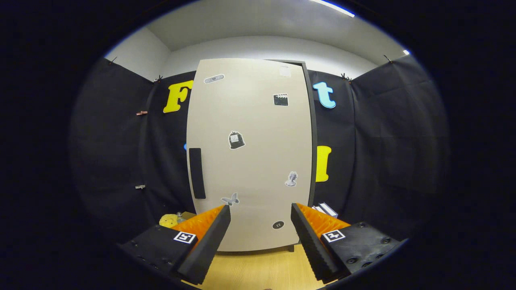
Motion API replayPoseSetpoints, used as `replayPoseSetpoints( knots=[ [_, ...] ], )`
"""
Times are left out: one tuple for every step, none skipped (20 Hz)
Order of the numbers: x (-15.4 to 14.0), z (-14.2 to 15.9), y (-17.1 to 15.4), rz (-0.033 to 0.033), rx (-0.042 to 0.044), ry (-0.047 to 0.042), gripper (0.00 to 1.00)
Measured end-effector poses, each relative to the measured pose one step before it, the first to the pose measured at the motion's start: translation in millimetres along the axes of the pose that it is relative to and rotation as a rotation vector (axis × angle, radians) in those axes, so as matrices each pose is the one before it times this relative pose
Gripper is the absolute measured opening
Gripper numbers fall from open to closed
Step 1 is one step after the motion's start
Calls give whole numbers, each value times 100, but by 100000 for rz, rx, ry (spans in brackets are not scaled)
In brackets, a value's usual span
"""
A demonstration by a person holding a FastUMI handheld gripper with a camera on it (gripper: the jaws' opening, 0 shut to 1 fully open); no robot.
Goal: Open the shoe cabinet door, grab the shoes and put them into the shoe cabinet, then close the shoe cabinet door.
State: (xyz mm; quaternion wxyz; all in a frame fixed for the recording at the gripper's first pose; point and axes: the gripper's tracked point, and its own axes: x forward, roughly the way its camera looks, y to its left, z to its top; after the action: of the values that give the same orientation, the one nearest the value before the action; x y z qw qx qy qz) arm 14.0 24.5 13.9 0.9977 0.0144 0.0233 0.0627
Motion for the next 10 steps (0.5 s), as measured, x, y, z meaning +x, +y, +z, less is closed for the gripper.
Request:
replayPoseSetpoints(
  knots=[
    [183, -13, 119, 27, -19, 166, 98],
    [136, -37, 184, 147, -185, 148, 98],
    [169, 17, 268, 126, -362, 61, 98],
    [41, -51, 256, -29, -296, 125, 98],
    [37, -70, 314, 18, 19, 43, 98],
    [44, 23, 300, 105, 179, -119, 98],
    [29, -28, 267, 3, 136, 58, 98],
    [110, -142, 266, 85, -74, 287, 98],
    [39, -212, 225, -14, -312, 572, 98],
    [80, -156, 138, -130, -395, 506, 98]
  ],
)
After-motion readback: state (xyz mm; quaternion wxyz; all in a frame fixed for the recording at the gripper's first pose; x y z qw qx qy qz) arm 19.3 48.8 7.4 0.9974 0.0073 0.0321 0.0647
